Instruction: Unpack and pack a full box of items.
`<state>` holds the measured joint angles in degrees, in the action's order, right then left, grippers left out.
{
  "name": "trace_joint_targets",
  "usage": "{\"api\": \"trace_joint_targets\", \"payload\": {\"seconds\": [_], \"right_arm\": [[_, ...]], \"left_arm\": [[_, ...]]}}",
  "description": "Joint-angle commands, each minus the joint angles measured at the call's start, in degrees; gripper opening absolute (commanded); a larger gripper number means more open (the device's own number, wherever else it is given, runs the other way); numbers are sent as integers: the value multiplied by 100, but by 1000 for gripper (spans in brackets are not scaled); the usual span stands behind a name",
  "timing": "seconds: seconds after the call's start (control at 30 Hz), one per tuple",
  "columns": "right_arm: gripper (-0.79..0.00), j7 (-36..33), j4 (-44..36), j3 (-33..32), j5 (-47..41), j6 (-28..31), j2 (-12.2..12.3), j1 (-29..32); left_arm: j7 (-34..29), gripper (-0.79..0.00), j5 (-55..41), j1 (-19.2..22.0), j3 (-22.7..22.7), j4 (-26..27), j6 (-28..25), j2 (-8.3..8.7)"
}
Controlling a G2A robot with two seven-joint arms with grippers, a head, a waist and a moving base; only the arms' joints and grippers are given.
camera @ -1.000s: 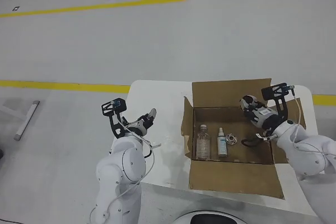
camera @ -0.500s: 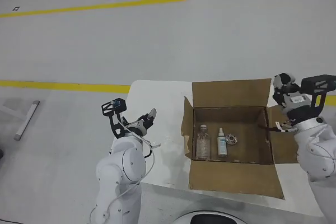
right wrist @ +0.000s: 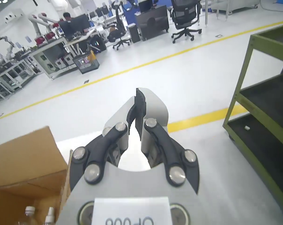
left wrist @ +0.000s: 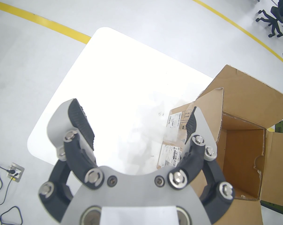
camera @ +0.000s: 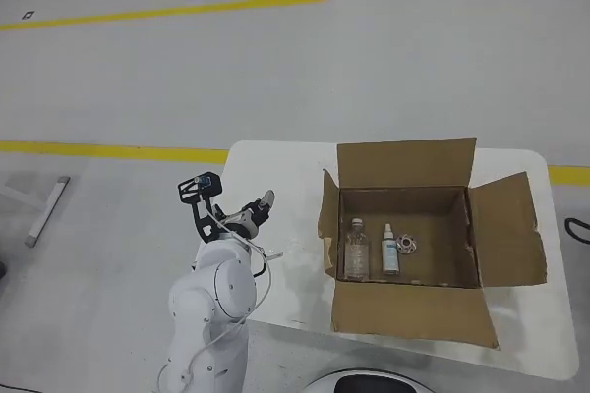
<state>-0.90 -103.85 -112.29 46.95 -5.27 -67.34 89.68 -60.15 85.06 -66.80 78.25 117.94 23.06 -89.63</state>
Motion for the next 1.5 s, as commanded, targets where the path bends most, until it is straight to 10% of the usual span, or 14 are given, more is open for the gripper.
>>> {"api": "trace_joint_targets", "payload": {"seconds": [0.0,0.6,1.47], "right_arm": [[-785,82,189,179,93,169,-15,55],[-785,-244,-118,1503,440,2042,-55,70],[-785,-1935,-129,2145,817,2065,-18,-423]], "left_arm": [[0,0,0,0,0,0,0,0],[0,0,0,0,0,0,0,0],[399,0,-382,-158,-129,-20,-376,2]]}}
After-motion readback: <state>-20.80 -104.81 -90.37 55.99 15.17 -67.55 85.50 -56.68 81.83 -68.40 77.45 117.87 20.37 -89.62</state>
